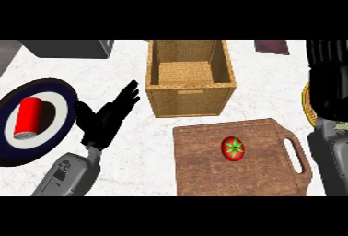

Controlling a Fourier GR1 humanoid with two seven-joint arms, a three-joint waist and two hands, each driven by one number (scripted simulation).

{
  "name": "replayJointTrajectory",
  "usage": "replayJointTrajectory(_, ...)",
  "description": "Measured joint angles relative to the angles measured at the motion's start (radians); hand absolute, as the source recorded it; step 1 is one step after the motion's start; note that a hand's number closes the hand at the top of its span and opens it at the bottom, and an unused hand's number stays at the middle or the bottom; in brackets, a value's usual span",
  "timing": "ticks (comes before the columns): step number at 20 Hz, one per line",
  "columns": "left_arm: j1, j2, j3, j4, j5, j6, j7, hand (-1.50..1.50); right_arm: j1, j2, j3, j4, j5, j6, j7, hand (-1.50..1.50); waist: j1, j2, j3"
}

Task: Pick the tomato from the cutting board and place it in the basket

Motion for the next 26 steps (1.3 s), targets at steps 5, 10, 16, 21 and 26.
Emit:
replayJointTrajectory(5,0.116,0.037,0.035,0.057,-0.031,0.055,0.02,0.0,0.003,0.056,0.021,0.018,-0.032,0.015,0.006,1.5,0.006,-0.007,0.007)
replayJointTrajectory(10,0.182,0.078,0.068,0.074,-0.05,0.091,0.012,0.0,-0.002,0.139,0.193,0.048,0.037,0.046,-0.006,-1.5,0.031,-0.012,0.012)
replayJointTrajectory(16,0.248,0.087,0.077,0.047,-0.043,0.098,0.004,0.0,-0.032,0.241,0.39,0.124,0.313,-0.142,0.119,-1.5,0.019,-0.024,0.01)
replayJointTrajectory(21,0.288,0.098,0.094,0.043,-0.037,0.112,0.001,0.0,-0.093,0.118,0.442,0.143,0.555,-0.166,0.347,-1.5,-0.015,-0.047,0.002)
replayJointTrajectory(26,0.318,0.112,0.111,0.028,-0.024,0.118,0.01,0.0,-0.18,-0.035,0.458,0.098,0.678,0.0,0.611,-1.5,-0.047,-0.052,0.005)
